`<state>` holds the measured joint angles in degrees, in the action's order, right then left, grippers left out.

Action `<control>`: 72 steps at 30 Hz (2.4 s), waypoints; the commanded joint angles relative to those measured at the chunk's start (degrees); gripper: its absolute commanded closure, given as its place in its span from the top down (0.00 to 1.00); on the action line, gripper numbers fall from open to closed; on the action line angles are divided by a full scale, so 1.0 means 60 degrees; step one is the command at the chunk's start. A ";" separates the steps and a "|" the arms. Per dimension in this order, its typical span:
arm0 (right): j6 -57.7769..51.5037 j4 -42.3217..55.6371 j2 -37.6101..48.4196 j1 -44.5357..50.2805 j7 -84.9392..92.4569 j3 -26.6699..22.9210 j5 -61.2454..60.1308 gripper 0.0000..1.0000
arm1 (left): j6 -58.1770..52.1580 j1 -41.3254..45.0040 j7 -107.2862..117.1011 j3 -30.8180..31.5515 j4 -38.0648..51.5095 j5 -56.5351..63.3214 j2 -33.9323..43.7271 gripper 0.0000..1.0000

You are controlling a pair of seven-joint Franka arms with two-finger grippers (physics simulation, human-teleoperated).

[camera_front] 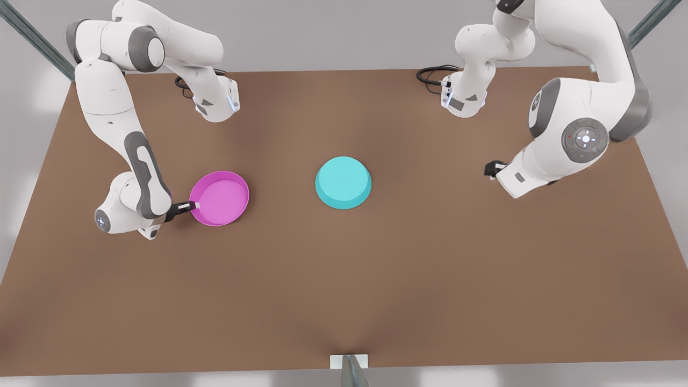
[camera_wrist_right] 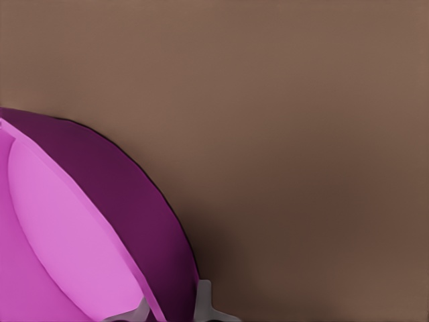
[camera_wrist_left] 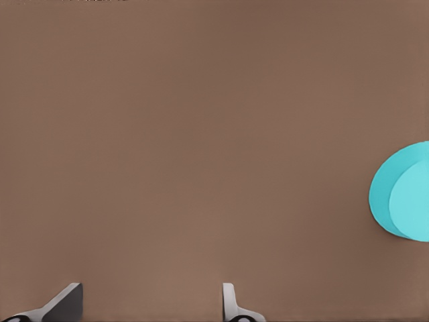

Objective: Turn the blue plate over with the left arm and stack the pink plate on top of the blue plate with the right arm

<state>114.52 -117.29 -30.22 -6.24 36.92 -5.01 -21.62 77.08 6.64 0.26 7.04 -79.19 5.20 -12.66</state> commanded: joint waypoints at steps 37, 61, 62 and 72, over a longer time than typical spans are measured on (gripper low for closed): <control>-0.1274 0.2350 0.0774 0.5815 -0.3736 0.0908 -0.0806 0.21 | 0.0044 -0.0096 0.0147 -0.0499 0.0132 -0.0031 0.0117 1.00; -0.0439 0.3053 -0.0324 0.6929 -0.4761 0.0879 -0.1011 0.55 | 0.0117 -0.0096 0.0162 -0.0513 0.0132 0.0057 -0.0249 1.00; -0.0425 0.3068 -0.0339 0.6943 -0.4747 0.0879 -0.0996 0.63 | 0.0175 -0.0096 0.0147 -0.0513 0.0132 0.0057 -0.0263 1.00; -0.4890 0.5205 0.1989 0.5407 -0.6899 0.0776 0.0921 1.00 | 0.0176 -0.0096 0.0147 -0.0513 0.0132 0.0028 -0.0307 1.00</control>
<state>82.31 -83.57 -17.17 22.95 -5.68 -0.53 -13.60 78.13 6.06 1.14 3.95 -78.40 5.47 -14.44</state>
